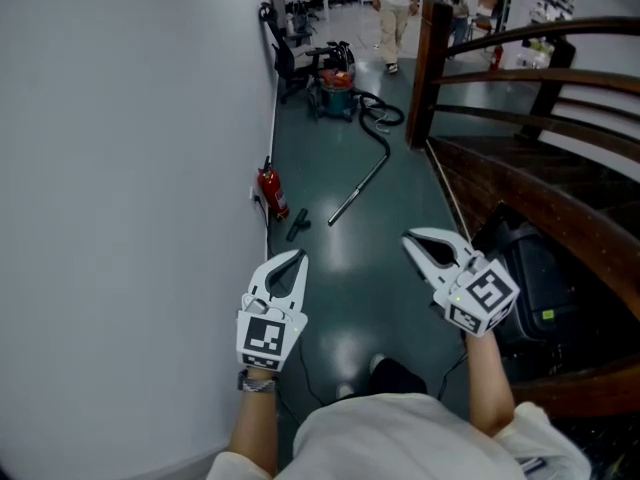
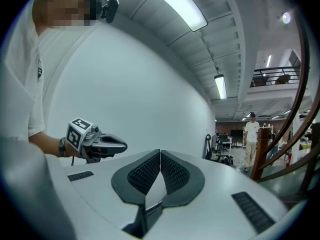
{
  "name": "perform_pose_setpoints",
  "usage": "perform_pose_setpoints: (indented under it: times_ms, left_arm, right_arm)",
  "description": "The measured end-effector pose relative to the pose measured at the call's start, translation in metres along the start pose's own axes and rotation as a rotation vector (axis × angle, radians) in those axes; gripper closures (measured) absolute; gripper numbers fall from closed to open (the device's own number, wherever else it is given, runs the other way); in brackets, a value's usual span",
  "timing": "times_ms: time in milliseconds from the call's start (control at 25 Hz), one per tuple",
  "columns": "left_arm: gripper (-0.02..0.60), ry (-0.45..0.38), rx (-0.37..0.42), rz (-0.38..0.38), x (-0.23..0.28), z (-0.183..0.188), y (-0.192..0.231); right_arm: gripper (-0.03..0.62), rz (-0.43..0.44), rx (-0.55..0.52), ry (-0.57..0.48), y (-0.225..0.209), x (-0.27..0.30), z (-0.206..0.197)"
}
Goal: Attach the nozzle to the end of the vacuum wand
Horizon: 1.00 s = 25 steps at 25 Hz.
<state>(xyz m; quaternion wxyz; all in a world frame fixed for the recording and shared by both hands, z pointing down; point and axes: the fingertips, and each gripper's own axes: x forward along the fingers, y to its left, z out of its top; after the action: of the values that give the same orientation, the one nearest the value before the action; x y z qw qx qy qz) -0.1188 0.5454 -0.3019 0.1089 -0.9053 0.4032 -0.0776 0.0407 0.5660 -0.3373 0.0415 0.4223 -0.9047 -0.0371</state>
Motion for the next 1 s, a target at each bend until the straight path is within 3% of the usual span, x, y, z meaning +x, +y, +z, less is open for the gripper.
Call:
perform_pose_setpoints:
  times_ms: [360,1000]
  left_arm:
    - [0.584,0.02,-0.013,0.017,0.048,-0.018,0.026]
    - [0.584,0.029,-0.001,0.053,0.194,-0.018,0.089]
  right_arm:
    - [0.565,0.021,0.0,0.009,-0.043,0.042,-0.011]
    - [0.565,0.049,0.008,-0.012,-0.19,0.127,-0.021]
